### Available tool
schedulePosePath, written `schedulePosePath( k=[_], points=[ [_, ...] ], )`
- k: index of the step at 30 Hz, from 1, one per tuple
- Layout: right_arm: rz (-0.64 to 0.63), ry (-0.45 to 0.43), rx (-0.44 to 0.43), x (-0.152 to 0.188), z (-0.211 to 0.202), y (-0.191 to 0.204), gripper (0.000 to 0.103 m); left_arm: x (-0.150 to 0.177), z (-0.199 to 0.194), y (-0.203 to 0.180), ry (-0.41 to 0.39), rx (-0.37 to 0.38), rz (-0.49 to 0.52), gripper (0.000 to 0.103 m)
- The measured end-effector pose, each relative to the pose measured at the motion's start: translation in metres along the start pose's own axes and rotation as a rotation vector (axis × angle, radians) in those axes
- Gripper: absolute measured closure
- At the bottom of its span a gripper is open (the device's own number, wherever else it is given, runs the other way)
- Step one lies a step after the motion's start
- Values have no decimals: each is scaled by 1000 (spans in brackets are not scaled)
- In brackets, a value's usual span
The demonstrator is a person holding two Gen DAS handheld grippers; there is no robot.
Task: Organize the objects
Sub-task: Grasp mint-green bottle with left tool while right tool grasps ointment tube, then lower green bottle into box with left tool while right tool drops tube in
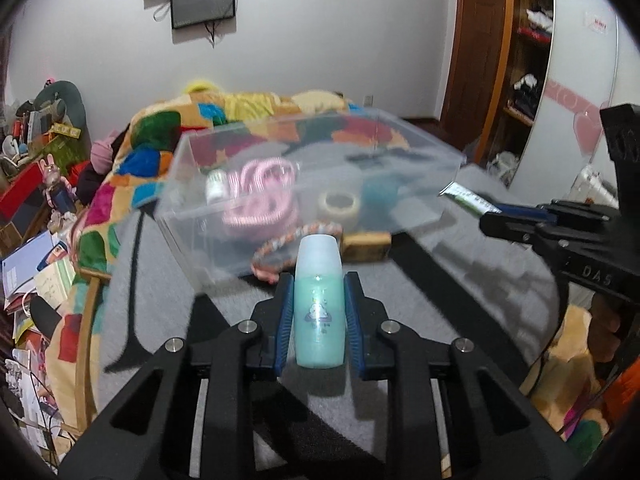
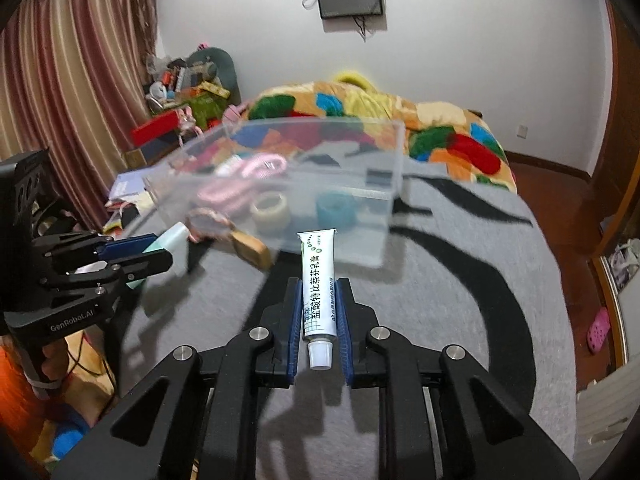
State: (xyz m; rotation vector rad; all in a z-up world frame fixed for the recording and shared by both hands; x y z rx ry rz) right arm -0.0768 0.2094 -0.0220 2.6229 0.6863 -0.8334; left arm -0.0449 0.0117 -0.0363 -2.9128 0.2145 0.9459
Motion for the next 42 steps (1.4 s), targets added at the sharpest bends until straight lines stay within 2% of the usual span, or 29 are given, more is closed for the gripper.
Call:
schedulePosePath(
  k=[9,16,20,25,30,35,42],
  points=[
    [3,-103,-6,-45,-13,14,88,-33,-25,21,-110,-17,-66,79],
    [-10,-135,34,-79,-6,21,88,-59,-15,43,-110,-53,-109,79],
    [-5,-118,51,-95,6,19,88,-73,-2,53,-89,-78,-122,79],
    [0,-56,60,-108,31,15,88,-89,20,61,-46,-76,-132,79],
    [-22,9,72,-104,55,13,88,-90,42,61,3,-88,-111,79],
    [-32,49,70,-99,68,14,88,-87,59,58,59,-63,-100,79],
    [-51,75,39,-99,72,19,88,-84,53,52,44,-76,-81,75]
  ],
)
Point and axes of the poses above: each gripper's, at about its wrist camera, not at the fingertips, and z roughly the way its jaws point, y to its left, x to its underside, the point moved 3 cm from there along z, roughly the way its jaws point, and after that the axes turned 12 degrees about y, right-handed, at the moved point
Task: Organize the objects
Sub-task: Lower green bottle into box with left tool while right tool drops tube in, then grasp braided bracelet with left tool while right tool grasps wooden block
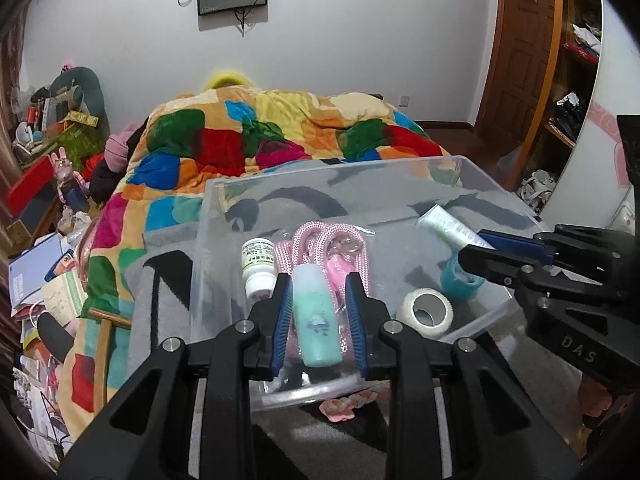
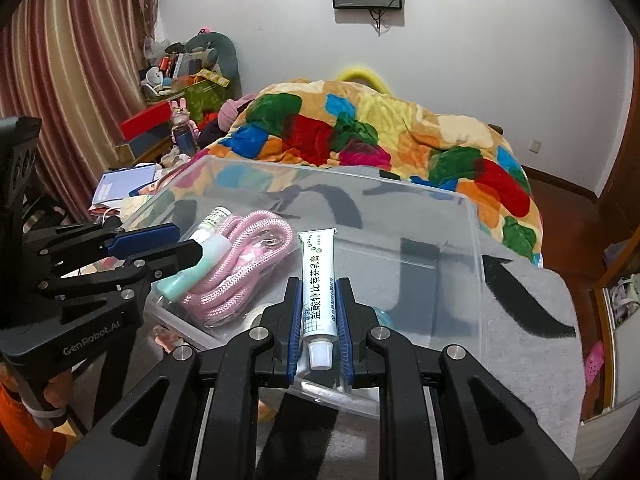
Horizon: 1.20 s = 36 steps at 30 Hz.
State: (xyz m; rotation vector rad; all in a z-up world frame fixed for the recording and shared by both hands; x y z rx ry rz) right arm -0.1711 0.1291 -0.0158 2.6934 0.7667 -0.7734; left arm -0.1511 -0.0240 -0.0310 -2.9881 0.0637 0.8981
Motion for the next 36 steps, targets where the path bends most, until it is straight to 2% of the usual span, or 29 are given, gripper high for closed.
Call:
schedulePosePath(
  k=[2,4,6,8,11,14,20,24,29,32,36],
  points=[
    [1,-6,-10,1,-4,1,87,1,-5,0,-11,-1,-1,74],
    [-1,-17,-16,3,-10,1,81,1,-10,0,-20,3,-6,71],
    [0,-33,-14,4,-16,3,78,2,-18,1,-34,10,-12,71],
    [-3,-49,-21,5,-24,4,78,4,-26,2,-51,11,-13,69],
    [-7,-77,-31,11,-38,6,78,10,-39,4,-76,15,-22,58],
    [-14,-95,-44,18,-49,9,76,20,-50,6,-92,27,-28,56],
    [-60,-117,-27,42,-62,18,72,45,-48,2,-59,25,-14,56],
    [-70,-85,-37,60,-53,21,72,62,-33,0,-4,47,-21,56],
    [-76,-7,-58,68,-25,25,72,69,-1,-3,103,73,-40,64],
    [-86,28,-54,69,-8,26,72,65,10,-6,124,59,-47,65],
    [-102,68,-57,66,7,30,72,65,15,-7,144,73,-59,78]
  ],
)
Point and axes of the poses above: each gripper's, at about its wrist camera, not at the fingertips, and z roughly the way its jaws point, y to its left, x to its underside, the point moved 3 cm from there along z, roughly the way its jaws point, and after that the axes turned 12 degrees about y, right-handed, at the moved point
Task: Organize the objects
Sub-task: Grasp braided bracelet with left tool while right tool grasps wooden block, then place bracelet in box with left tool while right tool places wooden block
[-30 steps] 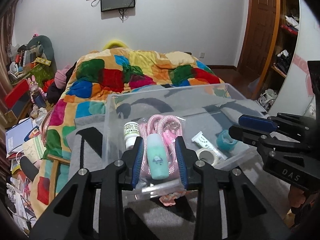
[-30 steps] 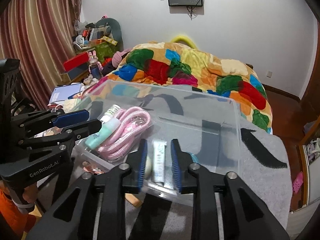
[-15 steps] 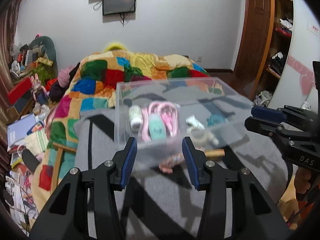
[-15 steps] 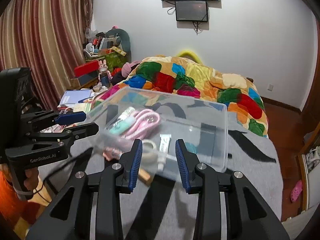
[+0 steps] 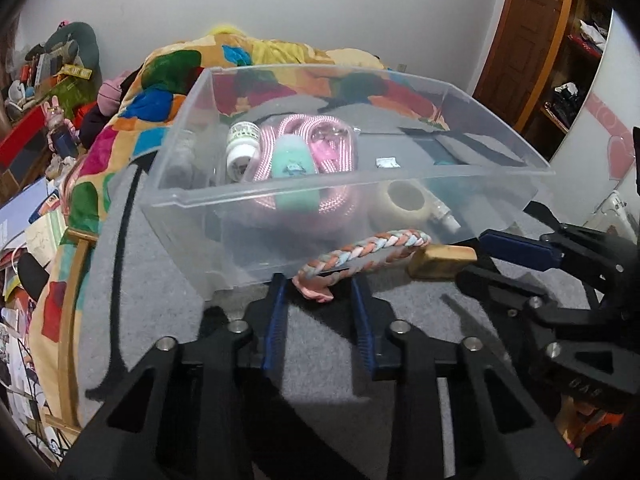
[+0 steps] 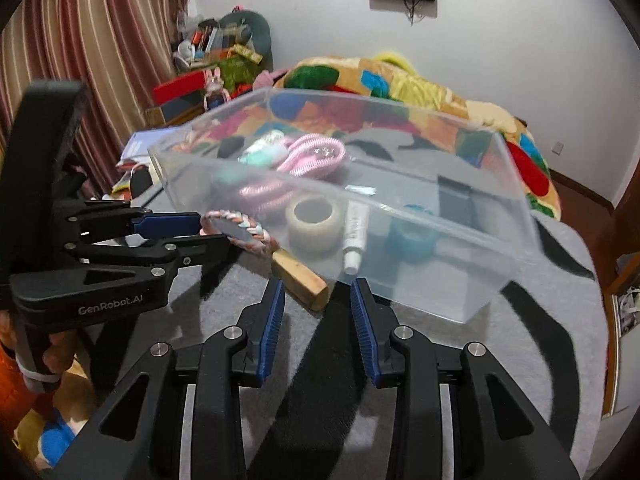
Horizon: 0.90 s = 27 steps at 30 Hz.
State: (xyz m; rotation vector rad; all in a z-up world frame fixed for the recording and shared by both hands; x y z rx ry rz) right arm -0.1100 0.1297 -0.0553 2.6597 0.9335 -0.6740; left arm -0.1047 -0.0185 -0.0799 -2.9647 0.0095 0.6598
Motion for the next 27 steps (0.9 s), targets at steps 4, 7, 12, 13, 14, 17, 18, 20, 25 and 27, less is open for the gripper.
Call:
schedulePosePath(
  k=[4,7,12,13,14,17,18,20,25,27],
  points=[
    [-20,18,-12,-6,4,4,72,2,1,4,-1,32,-39,85],
    [-28,34,5,-9,10,6,84,7,-3,6,-10,48,-44,95],
    [-45,20,-2,-5,6,9,90,15,-10,8,-32,52,-43,95],
    [-46,18,-8,-3,5,10,92,16,-13,8,-40,54,-45,95],
    [-45,13,-13,0,2,11,92,18,-17,9,-50,55,-46,95],
    [-36,-2,-24,6,-4,12,93,23,-30,10,-83,44,-41,98],
    [-30,-11,-28,8,-8,12,93,24,-34,10,-90,44,-39,98],
    [-21,-24,-34,11,-13,11,93,25,-42,9,-108,47,-37,98],
    [-4,-69,-53,15,-30,11,93,23,-64,6,-163,60,-28,98],
    [-1,-88,-58,14,-37,12,93,20,-71,5,-182,65,-26,98]
  ],
)
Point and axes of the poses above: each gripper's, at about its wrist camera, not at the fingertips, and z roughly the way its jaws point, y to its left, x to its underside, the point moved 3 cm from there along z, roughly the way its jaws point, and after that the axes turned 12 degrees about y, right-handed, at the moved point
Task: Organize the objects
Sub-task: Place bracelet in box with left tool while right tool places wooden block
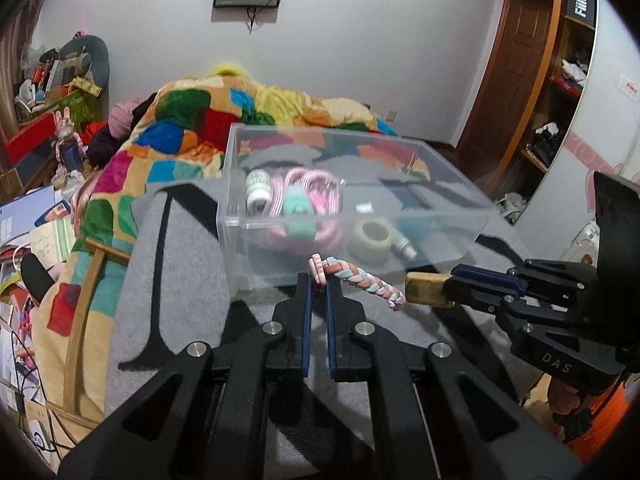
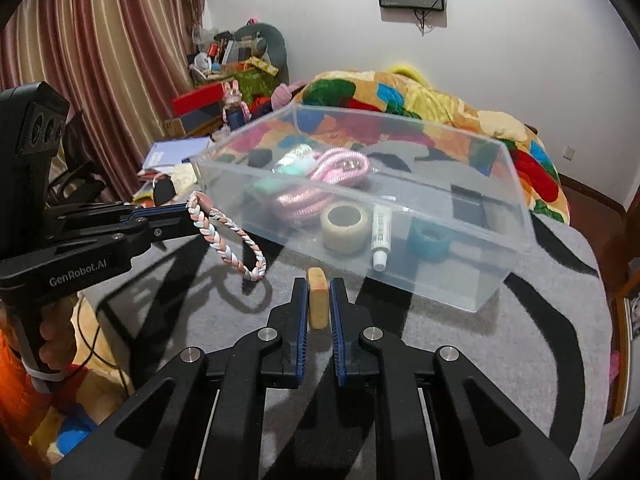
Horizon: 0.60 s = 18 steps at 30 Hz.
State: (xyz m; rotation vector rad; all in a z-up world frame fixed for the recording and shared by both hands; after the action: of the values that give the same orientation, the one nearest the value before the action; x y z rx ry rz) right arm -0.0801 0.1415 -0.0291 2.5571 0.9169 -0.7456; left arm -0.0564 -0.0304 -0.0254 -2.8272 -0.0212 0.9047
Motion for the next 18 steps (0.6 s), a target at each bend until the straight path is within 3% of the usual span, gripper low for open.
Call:
schedulePosePath(
  k=[10,18],
  points=[
    [35,-160,-7,-24,-49,-3,93,-36,-21,-4,-91,18,-14,98],
    [94,-208,12,-48,-54,-20,93,-60,-2,0,-79,12,-30,98]
  ],
)
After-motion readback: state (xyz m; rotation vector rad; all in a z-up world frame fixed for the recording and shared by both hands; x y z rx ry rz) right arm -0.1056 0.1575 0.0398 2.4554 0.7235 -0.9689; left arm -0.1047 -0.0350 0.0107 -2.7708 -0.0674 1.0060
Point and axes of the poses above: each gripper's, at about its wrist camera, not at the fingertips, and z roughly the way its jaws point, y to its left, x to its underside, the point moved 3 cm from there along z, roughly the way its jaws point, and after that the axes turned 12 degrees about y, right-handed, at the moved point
